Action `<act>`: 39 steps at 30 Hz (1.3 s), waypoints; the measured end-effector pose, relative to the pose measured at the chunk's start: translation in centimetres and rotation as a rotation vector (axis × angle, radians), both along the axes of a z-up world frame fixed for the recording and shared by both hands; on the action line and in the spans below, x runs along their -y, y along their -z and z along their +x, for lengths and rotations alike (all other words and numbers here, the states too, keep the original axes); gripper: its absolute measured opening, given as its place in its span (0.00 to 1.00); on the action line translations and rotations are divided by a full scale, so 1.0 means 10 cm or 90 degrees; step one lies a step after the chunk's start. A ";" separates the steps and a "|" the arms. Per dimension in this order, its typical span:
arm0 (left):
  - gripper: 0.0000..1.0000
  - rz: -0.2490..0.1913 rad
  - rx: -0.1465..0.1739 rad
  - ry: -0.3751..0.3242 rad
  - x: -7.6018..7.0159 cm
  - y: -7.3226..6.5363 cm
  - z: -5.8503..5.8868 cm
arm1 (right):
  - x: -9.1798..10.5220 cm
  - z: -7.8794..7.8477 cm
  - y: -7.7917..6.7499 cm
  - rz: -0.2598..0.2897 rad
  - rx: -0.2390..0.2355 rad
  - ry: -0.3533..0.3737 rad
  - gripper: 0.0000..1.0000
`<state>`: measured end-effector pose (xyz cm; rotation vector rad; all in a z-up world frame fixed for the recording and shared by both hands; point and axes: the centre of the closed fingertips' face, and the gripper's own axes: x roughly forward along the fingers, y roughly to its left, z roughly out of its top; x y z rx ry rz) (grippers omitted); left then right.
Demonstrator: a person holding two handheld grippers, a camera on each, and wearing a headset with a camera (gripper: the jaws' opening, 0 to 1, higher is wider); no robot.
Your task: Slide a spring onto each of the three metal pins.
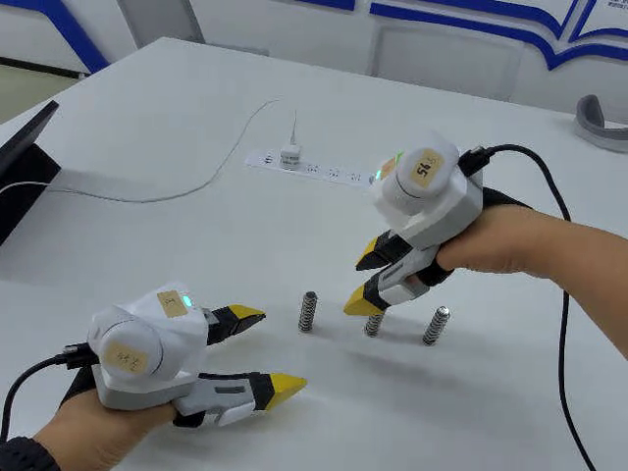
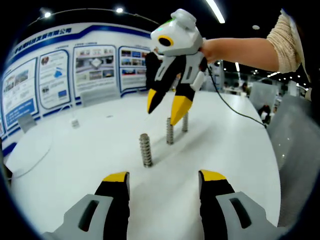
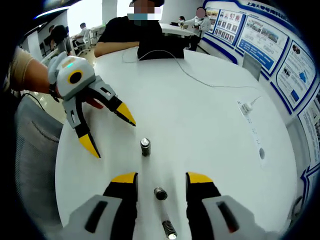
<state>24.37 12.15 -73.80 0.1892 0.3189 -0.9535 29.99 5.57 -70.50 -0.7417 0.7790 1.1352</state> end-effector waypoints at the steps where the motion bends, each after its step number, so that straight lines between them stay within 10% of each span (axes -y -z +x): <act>1: 0.57 0.000 0.000 0.000 0.00 0.00 0.00 | 0.04 0.00 -0.01 0.005 0.001 0.008 0.40; 21: 0.63 0.006 0.002 0.005 0.01 -0.06 0.05 | 0.72 -0.13 -0.23 0.140 0.053 0.140 0.51; 39: 0.70 0.006 0.006 0.009 0.01 -0.11 0.00 | 1.02 -0.55 -0.06 0.241 0.097 0.168 0.61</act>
